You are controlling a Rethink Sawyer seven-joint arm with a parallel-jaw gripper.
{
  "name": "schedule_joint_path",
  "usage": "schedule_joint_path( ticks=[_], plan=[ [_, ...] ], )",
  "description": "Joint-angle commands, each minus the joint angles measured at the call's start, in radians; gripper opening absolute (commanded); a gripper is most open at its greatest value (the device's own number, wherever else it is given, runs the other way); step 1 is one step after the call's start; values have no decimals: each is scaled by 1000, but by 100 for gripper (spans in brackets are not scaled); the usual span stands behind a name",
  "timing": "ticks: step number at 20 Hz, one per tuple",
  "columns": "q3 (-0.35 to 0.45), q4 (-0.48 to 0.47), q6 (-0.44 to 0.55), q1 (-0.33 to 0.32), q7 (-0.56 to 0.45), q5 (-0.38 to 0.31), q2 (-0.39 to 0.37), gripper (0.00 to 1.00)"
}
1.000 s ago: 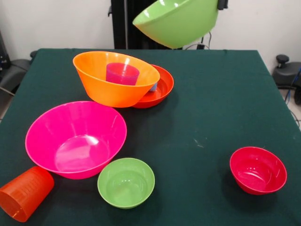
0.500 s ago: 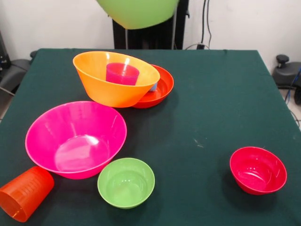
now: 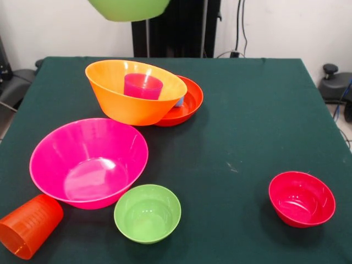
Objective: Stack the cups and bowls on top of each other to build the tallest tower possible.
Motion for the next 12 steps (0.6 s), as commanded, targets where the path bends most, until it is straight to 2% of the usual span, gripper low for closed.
schedule_joint_path(
  ticks=[1,6,12],
  plan=[
    [-32,91,14,25,-101,-136,73,0],
    [-68,88,-52,74,9,-228,127,0],
    [-116,58,-77,131,94,-284,186,0]
  ],
)
